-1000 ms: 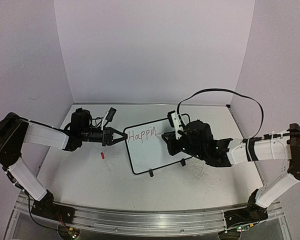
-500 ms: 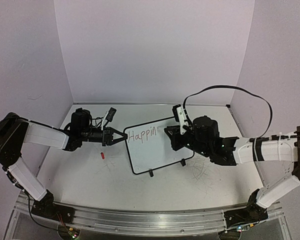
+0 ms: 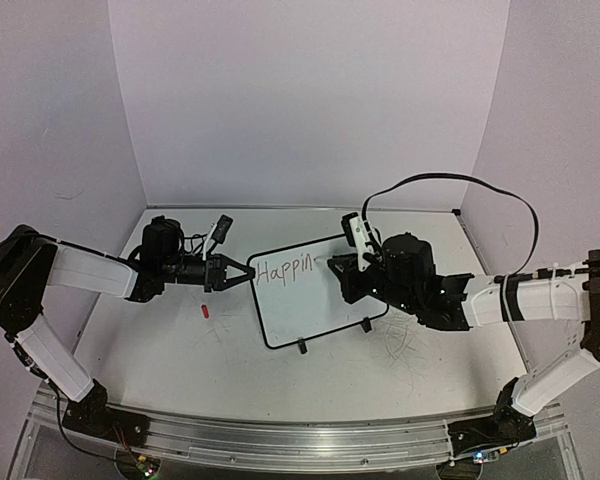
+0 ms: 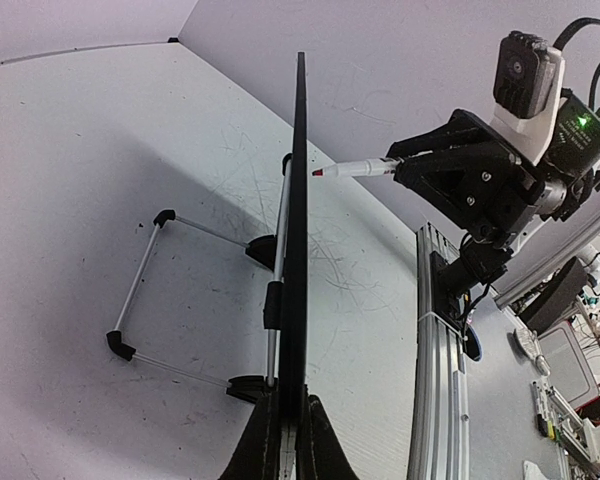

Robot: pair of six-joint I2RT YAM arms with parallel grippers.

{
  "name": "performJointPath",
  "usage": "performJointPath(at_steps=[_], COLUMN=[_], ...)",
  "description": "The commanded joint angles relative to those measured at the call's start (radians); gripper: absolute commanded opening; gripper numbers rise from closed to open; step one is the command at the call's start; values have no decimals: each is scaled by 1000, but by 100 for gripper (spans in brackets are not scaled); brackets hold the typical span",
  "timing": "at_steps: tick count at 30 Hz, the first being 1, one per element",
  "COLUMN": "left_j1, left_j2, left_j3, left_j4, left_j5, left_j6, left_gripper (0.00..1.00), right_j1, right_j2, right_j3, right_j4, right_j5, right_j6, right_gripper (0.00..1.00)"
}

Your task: Write a sentence on the whiteboard

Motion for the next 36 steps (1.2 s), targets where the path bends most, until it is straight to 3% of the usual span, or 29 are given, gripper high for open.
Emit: performJointPath(at_steps=[1, 22, 36], left_j1=[-3, -3, -3], left_j2=[-9, -11, -16], left_j3=[32, 29, 26], left_j4=[-21, -23, -23], left_j5=[39, 39, 37], left_j6=[15, 17, 18], left_gripper=[0, 0, 0], right_j1=[-3, -4, -20], right_j2=[18, 8, -7], right_j3=[42, 27, 28], right_j4=[29, -2, 46], right_j5=[-6, 99, 86], right_j6=[-11, 10, 22], right_gripper=[0, 0, 0])
